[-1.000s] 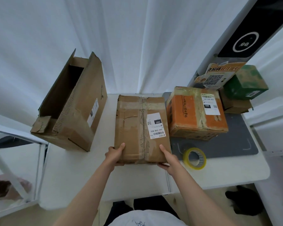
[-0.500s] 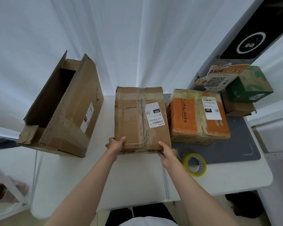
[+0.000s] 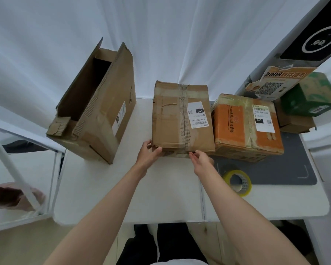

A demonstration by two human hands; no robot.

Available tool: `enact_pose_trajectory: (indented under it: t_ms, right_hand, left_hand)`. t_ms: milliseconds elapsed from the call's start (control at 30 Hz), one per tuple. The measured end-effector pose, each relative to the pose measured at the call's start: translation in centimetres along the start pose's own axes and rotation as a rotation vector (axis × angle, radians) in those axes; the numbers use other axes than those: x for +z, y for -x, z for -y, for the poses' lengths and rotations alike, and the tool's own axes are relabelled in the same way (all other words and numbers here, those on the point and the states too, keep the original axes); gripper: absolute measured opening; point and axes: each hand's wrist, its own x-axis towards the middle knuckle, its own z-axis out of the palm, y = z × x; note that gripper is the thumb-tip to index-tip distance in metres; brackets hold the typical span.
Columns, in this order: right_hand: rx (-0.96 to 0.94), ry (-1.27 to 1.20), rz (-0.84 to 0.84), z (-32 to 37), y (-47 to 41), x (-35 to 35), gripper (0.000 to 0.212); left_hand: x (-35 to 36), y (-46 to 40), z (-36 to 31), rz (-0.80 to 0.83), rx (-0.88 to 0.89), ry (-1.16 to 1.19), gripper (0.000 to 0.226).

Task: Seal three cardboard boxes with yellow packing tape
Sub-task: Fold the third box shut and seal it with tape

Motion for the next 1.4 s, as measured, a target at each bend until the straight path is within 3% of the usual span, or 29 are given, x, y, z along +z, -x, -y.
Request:
enact_pose_trajectory:
  t_ms: [67, 200, 267, 433, 567, 667, 800, 967, 1133, 1200, 1333, 1400]
  right_hand:
    - [0.004, 0.052, 0.000, -1.6, 0.2, 0.3, 0.030]
    - [0.044, 0.188, 0.102, -3.7, 3.0, 2.5, 0.007]
    - [0.031, 0.222, 0.216, -4.3, 5.3, 4.6, 0.011]
    - [-0.019, 0.315, 0.543, -4.3, 12.7, 11.2, 0.011]
    - [-0.257, 0.591, 0.698, -4.5, 19.2, 15.5, 0.049]
    - [-0.498, 0.832, 0.680, -6.0, 22.1, 17.8, 0.071]
    - [-0.622, 1.143, 0.657, -8.7, 23.0, 18.8, 0.090]
    - [-0.686, 1.219, 0.602, -10.3, 22.4, 17.8, 0.084]
    - [-0.632, 1.163, 0.606, -11.1, 22.9, 17.0, 0.117]
    - [-0.671, 1.201, 0.585, -11.1, 22.8, 16.6, 0.110]
    - [-0.800, 1.227, 0.466, -10.5, 22.6, 14.7, 0.064]
    - [-0.842, 1.254, 0.444, -10.0, 22.5, 13.5, 0.057]
  left_hand:
    - [-1.3, 1.5, -0.8, 0.004, 0.041, -0.105, 0.060]
    - [-4.0, 4.7, -4.1, 0.039, 0.166, -0.252, 0.039]
    - [-5.5, 6.3, -6.4, 0.016, 0.272, -0.339, 0.033]
    - [-9.4, 10.9, -13.0, -0.251, 0.642, -0.478, 0.013]
    - [-13.6, 13.0, -16.1, -0.556, 0.842, -0.484, 0.011]
    - [-17.4, 12.0, -16.3, -0.702, 0.704, -0.689, 0.018]
    - [-20.1, 10.9, -15.0, -0.520, 0.406, -0.827, 0.030]
    - [-20.0, 11.1, -13.9, -0.460, 0.390, -0.892, 0.038]
    - [-20.0, 11.3, -14.1, -0.431, 0.371, -0.939, 0.034]
    - [-19.9, 11.5, -14.2, -0.413, 0.374, -0.968, 0.034]
    - [-19.3, 12.4, -13.9, -0.391, 0.416, -1.036, 0.033]
    - [-18.9, 13.0, -13.5, -0.376, 0.425, -1.054, 0.032]
